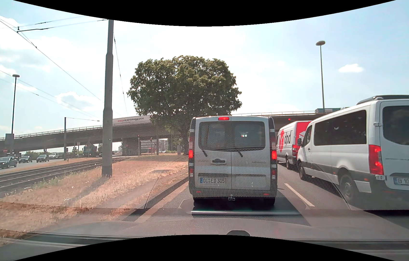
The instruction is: Follow the waypoints while adhering to traffic rules and regulations
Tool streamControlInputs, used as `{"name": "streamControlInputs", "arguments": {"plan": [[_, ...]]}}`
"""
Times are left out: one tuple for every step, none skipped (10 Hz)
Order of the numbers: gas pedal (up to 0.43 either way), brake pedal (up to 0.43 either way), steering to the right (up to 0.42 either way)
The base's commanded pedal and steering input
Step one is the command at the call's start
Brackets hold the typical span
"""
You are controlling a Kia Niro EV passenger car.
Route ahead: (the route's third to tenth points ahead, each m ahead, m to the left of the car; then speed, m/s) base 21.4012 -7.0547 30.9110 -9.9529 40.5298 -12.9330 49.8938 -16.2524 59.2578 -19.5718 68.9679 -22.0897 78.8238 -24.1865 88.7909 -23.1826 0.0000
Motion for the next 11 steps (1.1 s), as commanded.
{"name": "streamControlInputs", "arguments": {"plan": [[0.000, 0.299, 0.014], [0.000, 0.299, 0.014], [0.000, 0.299, 0.014], [0.000, 0.299, 0.014], [0.000, 0.299, 0.014], [0.000, 0.299, 0.014], [0.000, 0.299, 0.014], [0.000, 0.299, 0.014], [0.000, 0.299, 0.014], [0.000, 0.299, 0.014], [0.000, 0.299, 0.014]]}}
